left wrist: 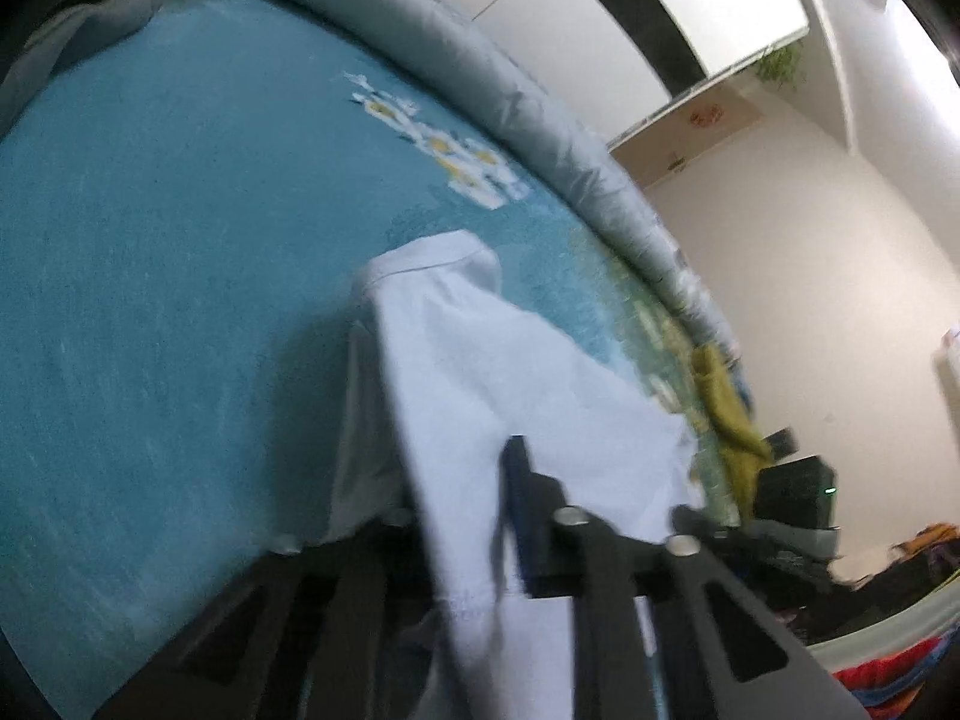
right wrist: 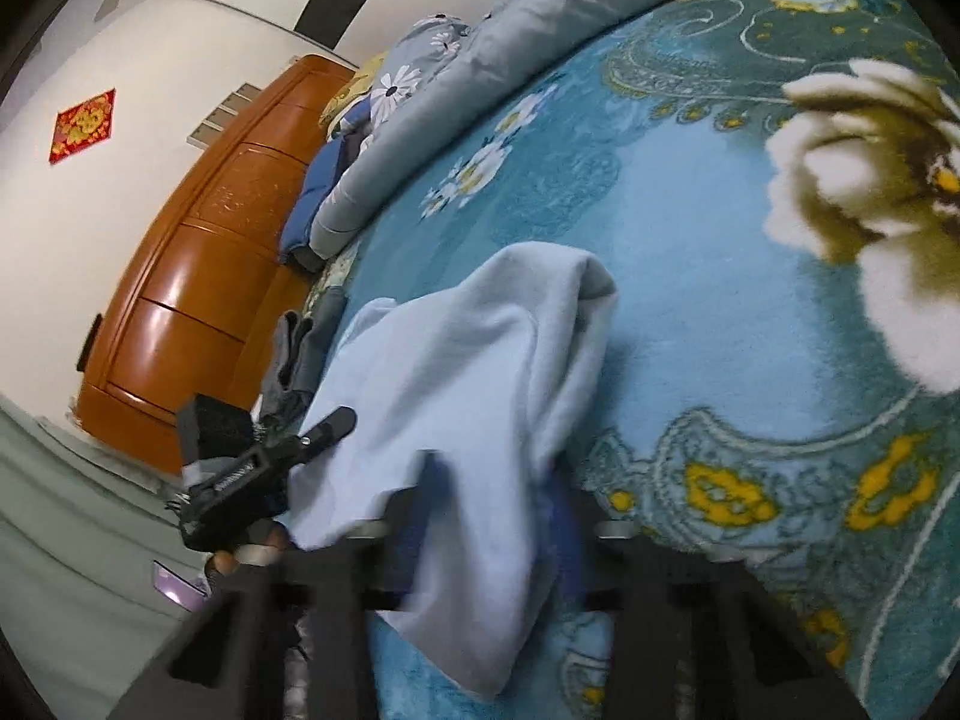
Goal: Fold clothes
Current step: 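Carry the held shirt with both grippers toward the dark grey garment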
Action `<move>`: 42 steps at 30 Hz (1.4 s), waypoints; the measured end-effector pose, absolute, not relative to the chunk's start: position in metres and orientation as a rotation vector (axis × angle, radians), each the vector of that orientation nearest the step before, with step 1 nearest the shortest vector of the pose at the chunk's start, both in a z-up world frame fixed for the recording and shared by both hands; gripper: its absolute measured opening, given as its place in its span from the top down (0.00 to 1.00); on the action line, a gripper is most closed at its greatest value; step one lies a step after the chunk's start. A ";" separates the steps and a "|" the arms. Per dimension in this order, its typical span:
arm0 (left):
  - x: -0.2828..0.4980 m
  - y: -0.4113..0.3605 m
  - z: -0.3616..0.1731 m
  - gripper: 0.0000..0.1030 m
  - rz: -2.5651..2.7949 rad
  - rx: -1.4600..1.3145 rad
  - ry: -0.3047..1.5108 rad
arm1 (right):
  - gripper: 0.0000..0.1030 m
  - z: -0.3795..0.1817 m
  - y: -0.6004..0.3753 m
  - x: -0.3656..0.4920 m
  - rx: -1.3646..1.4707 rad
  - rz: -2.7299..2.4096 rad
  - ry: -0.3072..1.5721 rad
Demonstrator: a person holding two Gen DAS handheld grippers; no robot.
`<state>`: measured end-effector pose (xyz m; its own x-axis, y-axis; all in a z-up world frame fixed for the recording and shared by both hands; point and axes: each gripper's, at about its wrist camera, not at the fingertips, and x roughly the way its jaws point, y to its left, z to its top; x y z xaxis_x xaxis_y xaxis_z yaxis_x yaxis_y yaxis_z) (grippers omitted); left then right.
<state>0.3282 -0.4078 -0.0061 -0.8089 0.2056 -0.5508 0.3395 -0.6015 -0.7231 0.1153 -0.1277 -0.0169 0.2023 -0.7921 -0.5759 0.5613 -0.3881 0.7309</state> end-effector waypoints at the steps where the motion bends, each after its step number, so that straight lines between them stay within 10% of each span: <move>1: 0.330 -0.404 -0.001 0.92 -2.594 0.918 1.365 | 0.87 -0.013 -0.126 0.114 1.304 -1.475 -0.255; 12: 0.302 -0.364 0.016 0.92 -2.702 1.037 1.200 | 0.90 0.029 -0.079 0.095 1.192 -1.566 -0.229; 17: 0.310 -0.366 0.005 0.56 -2.602 1.050 1.177 | 0.92 0.013 -0.074 0.085 1.234 -1.593 -0.241; 21: 0.320 -0.372 0.006 0.53 -2.596 1.007 1.171 | 0.88 0.013 -0.072 0.083 1.219 -1.594 -0.244; 25: 0.312 -0.375 0.002 0.43 -2.592 1.063 1.176 | 0.46 0.010 -0.069 0.079 1.223 -1.600 -0.276; 28: 0.304 -0.373 0.000 0.40 -2.606 1.094 1.160 | 0.46 0.002 -0.069 0.078 1.251 -1.596 -0.285; 36: 0.295 -0.367 -0.003 0.41 -2.645 1.090 1.180 | 0.46 -0.016 -0.090 0.081 1.282 -1.566 -0.304; 42: 0.298 -0.365 -0.006 0.73 -2.608 1.061 1.228 | 0.69 -0.018 -0.100 0.087 1.302 -1.552 -0.326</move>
<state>0.2984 -0.3654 -0.0058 -0.7593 0.2162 -0.6137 0.3355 -0.6780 -0.6540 0.0873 -0.1003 -0.0180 0.1262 -0.8180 -0.5612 0.5234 -0.4257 0.7382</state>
